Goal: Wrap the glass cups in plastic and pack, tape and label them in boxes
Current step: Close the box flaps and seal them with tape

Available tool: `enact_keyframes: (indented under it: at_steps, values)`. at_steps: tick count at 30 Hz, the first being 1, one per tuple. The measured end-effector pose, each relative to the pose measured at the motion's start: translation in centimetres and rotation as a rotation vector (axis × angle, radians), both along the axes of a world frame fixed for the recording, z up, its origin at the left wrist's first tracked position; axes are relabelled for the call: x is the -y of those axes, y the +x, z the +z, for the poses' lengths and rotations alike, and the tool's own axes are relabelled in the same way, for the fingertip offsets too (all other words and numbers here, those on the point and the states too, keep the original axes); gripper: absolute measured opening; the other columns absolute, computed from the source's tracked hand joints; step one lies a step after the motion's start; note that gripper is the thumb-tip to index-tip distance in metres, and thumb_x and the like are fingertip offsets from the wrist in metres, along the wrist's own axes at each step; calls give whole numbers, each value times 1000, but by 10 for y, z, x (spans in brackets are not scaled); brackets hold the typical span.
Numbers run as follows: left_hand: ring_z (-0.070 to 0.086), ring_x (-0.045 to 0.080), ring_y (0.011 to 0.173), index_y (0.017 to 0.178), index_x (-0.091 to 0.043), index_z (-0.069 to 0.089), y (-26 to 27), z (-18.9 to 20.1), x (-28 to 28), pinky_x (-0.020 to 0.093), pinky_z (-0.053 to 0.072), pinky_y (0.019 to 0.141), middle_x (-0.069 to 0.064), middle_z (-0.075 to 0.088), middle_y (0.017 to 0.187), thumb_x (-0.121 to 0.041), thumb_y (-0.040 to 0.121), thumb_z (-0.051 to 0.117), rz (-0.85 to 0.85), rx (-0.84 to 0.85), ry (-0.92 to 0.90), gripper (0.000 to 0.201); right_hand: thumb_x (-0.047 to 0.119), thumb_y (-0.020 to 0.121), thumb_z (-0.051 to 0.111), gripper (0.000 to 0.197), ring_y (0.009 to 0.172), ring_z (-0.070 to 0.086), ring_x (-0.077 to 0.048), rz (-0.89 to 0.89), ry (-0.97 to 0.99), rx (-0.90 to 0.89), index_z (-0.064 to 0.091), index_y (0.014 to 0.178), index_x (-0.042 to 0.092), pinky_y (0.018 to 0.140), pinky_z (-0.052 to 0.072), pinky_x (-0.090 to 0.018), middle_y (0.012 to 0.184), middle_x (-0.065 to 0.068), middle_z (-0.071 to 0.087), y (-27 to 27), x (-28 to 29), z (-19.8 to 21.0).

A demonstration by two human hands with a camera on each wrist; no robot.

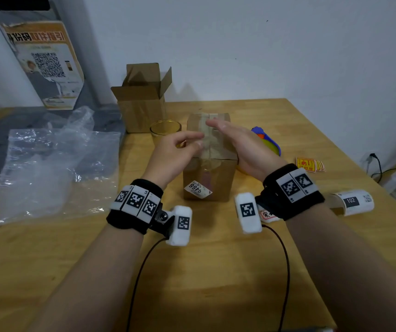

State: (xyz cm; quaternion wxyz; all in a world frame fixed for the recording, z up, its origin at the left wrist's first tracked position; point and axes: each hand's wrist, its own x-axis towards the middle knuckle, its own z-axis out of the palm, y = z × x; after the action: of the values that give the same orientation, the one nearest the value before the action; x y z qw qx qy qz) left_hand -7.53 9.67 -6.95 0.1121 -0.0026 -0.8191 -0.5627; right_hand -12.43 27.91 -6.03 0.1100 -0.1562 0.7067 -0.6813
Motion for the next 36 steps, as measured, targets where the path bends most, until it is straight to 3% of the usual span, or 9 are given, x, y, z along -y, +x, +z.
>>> enact_keyframes:
  at_steps: [6,10,15,17,19,23,27,31,36]
  values:
    - [66,4,104,96,-51,79,-6,-7,-2,46,56,92,-19,71,109,-67,79,66,-6,-19,-170,27,31,110,44,37,135,29,17,26,287,-108,68,136,19,92,22,5,160,18,40,10,-10,6]
    - [68,6,104,99,-50,78,-3,-4,-5,45,59,90,-18,69,111,-72,68,73,-31,12,-161,39,39,109,46,36,156,1,0,31,409,-163,70,133,26,111,10,-15,160,22,39,15,-12,10]
    - [47,-29,85,120,-34,75,2,6,-2,-2,39,71,-34,48,99,-43,73,90,-104,1,-296,50,33,108,50,40,121,5,41,113,467,-273,62,142,14,127,-11,-42,165,5,34,17,-17,8]
    - [40,-39,80,124,-30,73,3,5,1,-8,33,70,-36,42,101,-33,70,93,-145,-13,-309,57,35,104,58,46,146,-3,18,116,504,-297,57,147,18,128,-9,-46,166,10,31,13,-19,4]
    - [47,-31,92,124,-31,73,2,3,3,-3,37,84,-32,48,108,-35,67,94,-138,-26,-314,61,37,101,63,52,156,-13,-12,116,561,-310,54,150,23,128,-9,-47,166,16,30,13,-19,3]
    - [51,2,122,124,-41,71,1,0,6,30,44,108,-14,52,135,-44,60,96,-102,-15,-355,69,32,98,67,54,143,-9,0,140,556,-372,54,149,21,127,-12,-42,165,9,34,13,-19,2]
    - [45,0,124,126,-43,69,1,-5,6,27,40,108,-10,47,145,-41,61,97,-84,-20,-357,71,33,91,75,64,142,-7,1,133,569,-379,52,150,23,128,-10,-41,162,14,38,14,-21,2]
    - [43,0,127,131,-38,68,4,-7,6,23,38,108,-13,44,147,-29,67,95,-90,-24,-363,70,38,82,85,81,157,-11,-16,129,665,-410,48,153,30,130,3,-47,146,41,31,15,-24,-2]
    - [39,0,134,134,-35,66,10,-8,7,22,38,111,-3,40,160,-22,67,95,-117,-15,-319,74,34,82,86,88,158,-14,-21,143,692,-451,42,157,31,129,3,-53,164,21,32,13,-24,-10]
